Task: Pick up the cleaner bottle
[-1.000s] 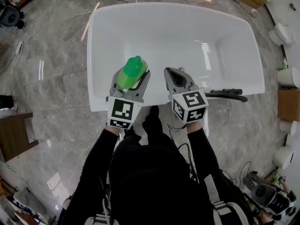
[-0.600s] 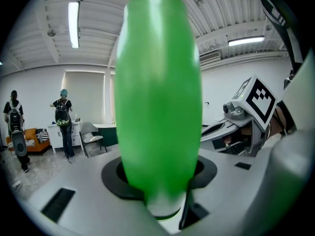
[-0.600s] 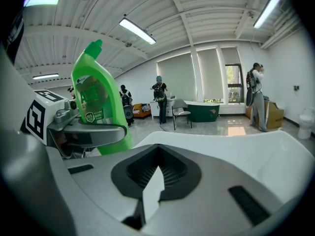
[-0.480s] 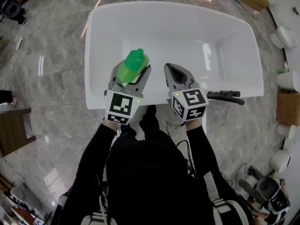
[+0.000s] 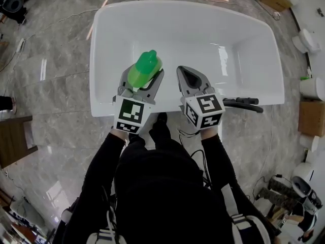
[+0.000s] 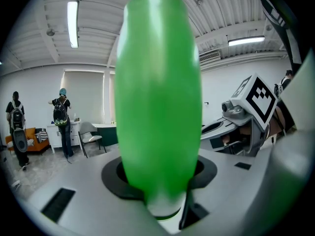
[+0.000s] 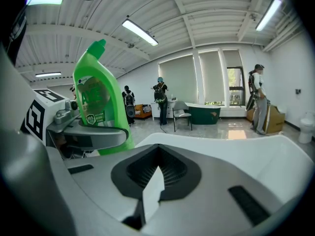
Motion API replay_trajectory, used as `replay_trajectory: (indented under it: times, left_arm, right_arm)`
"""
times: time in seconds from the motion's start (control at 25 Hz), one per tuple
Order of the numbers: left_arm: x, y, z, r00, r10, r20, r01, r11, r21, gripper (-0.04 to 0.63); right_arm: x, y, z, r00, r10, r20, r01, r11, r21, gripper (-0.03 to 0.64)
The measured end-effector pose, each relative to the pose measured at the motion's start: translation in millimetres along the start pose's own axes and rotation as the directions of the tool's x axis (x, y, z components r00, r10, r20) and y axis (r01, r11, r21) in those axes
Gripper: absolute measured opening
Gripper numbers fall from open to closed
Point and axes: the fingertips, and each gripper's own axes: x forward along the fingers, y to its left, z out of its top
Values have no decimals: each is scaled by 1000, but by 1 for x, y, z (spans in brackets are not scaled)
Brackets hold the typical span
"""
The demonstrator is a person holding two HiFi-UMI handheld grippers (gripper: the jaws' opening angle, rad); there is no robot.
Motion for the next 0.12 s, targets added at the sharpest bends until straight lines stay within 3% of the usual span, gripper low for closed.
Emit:
replay_trajectory:
  times: [0.12]
  left_arm:
    - [3, -3, 0, 1000, 0, 0, 0, 1000, -2, 199]
  right_arm:
    - [0, -2, 0, 1000, 1, 3, -1, 1000, -2, 2]
